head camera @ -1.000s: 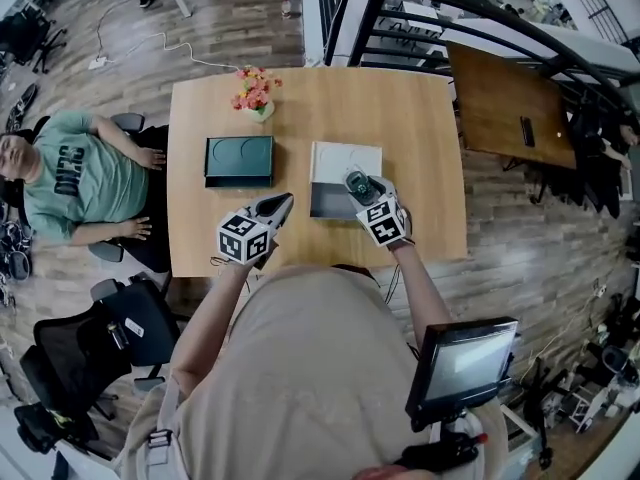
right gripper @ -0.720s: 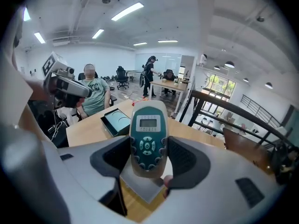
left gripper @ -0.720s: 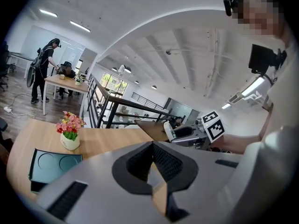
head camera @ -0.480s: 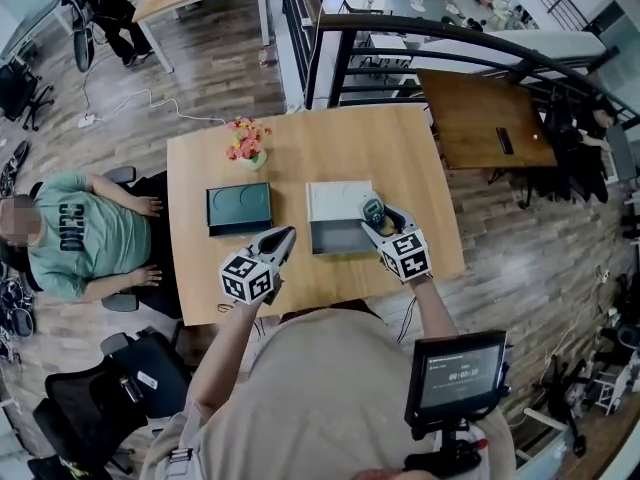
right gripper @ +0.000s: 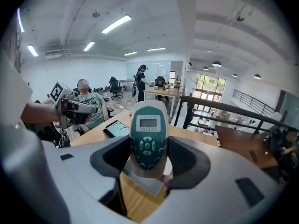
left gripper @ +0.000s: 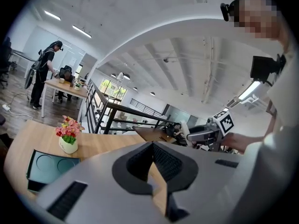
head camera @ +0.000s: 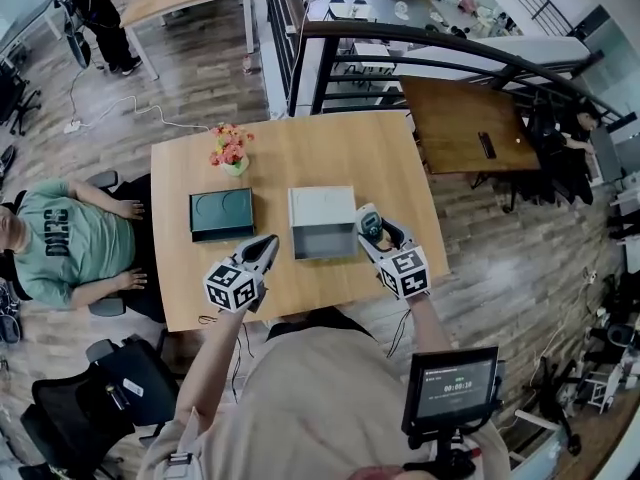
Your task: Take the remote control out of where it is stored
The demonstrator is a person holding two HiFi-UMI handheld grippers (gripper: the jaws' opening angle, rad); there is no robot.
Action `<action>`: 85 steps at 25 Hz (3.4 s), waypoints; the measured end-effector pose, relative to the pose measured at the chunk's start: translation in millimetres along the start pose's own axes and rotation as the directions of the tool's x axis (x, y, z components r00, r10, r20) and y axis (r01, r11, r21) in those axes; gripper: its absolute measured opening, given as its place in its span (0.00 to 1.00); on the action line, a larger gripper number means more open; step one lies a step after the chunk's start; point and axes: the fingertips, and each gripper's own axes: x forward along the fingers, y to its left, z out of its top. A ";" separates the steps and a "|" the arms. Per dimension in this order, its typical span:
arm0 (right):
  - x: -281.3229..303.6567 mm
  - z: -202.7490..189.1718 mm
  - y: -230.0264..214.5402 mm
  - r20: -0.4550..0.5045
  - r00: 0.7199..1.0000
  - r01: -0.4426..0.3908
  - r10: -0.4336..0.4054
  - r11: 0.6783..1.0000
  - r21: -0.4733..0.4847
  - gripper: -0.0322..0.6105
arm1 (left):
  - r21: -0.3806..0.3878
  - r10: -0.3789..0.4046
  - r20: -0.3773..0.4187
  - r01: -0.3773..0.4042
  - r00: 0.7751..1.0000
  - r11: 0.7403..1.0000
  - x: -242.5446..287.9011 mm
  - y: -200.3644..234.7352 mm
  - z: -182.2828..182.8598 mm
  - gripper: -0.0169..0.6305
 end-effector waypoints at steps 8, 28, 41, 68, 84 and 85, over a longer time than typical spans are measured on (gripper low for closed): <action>-32.0 6.4 -28.5 0.081 0.995 -0.061 0.061 0.998 -0.001 0.46 | -0.040 0.123 0.020 -0.122 0.992 0.992 1.2 -24.3 7.6 0.03; -73.0 -13.5 -75.0 0.104 0.981 -0.143 0.162 0.974 -0.176 0.46 | -0.067 0.247 0.084 -0.242 0.965 0.968 45.4 -64.3 -21.2 0.03; -72.0 -62.8 -110.7 -0.010 0.996 -0.091 0.091 0.974 -0.209 0.46 | 0.005 0.262 0.046 -0.262 0.964 0.965 67.3 -66.6 -31.9 0.03; -14.6 -156.6 -88.8 -0.231 0.957 -0.225 0.177 0.953 -0.203 0.46 | 0.044 0.264 -0.115 -0.260 0.958 0.965 91.9 -56.7 -106.3 0.03; 5.0 -225.2 -65.4 -0.354 0.914 -0.306 0.197 0.908 -0.285 0.46 | 0.058 0.277 -0.207 -0.271 0.938 0.961 92.9 -66.7 -158.9 0.03; 5.2 -229.0 -62.4 -0.361 0.910 -0.316 0.204 0.905 -0.284 0.46 | 0.058 0.277 -0.211 -0.271 0.938 0.961 92.6 -68.0 -162.0 0.03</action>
